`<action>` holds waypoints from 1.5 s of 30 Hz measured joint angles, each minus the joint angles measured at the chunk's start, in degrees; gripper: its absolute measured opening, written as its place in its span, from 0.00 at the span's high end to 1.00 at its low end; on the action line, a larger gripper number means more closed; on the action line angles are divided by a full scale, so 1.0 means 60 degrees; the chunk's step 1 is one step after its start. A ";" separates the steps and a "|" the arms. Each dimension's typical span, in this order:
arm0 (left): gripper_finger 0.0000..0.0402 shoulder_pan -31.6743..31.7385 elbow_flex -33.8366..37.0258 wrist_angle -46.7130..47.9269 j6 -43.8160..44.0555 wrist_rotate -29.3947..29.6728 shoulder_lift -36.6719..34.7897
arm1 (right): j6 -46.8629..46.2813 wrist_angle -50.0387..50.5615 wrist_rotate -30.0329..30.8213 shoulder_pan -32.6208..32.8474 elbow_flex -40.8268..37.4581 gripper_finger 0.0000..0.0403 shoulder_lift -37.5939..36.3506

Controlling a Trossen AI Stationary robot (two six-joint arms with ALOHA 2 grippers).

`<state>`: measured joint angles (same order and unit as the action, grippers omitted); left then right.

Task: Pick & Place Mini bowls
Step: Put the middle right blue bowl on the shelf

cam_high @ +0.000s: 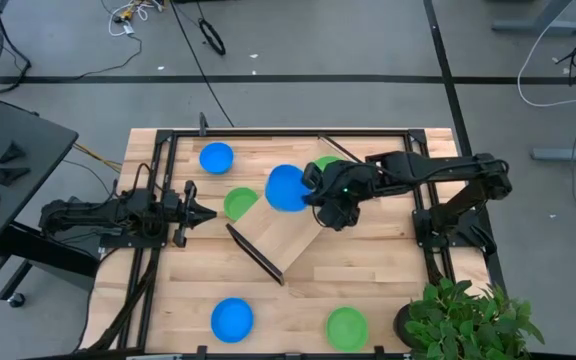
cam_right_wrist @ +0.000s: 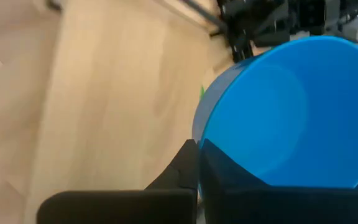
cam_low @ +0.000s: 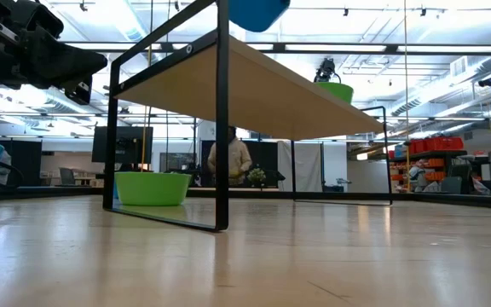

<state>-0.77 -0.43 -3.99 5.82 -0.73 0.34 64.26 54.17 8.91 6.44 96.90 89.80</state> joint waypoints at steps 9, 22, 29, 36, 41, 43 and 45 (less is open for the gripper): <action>0.92 0.0003 0.0000 0.0004 0.0000 0.0003 -0.0001 | 0.0712 -0.0092 0.0923 0.0254 0.0000 1.00 0.0111; 0.92 -0.0001 0.0003 0.0003 -0.0003 0.0002 0.0003 | 0.0398 0.0437 -0.0161 0.0538 0.0000 1.00 0.0783; 0.92 0.0001 0.0004 0.0022 0.0000 -0.0004 0.0003 | 0.0373 0.1228 -0.0286 0.0535 0.0000 1.00 0.1078; 0.92 0.0001 0.0001 0.0038 -0.0004 0.0003 0.0007 | 0.0397 0.1550 -0.0409 0.0673 -0.0004 1.00 0.1500; 0.92 0.0003 0.0000 0.0026 -0.0002 -0.0001 0.0003 | 0.0475 0.1479 -0.0412 0.0742 -0.0004 1.00 0.1741; 0.92 0.0003 0.0003 0.0020 -0.0001 0.0003 0.0003 | 0.0573 0.1469 -0.0409 0.0759 -0.0004 1.00 0.1801; 0.92 0.0001 0.0001 0.0023 -0.0001 0.0003 0.0003 | 0.0652 0.1482 -0.0412 0.0789 -0.0004 1.00 0.1832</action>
<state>-0.77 -0.42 -3.85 5.82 -0.71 0.36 68.17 63.06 6.44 11.18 96.88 100.79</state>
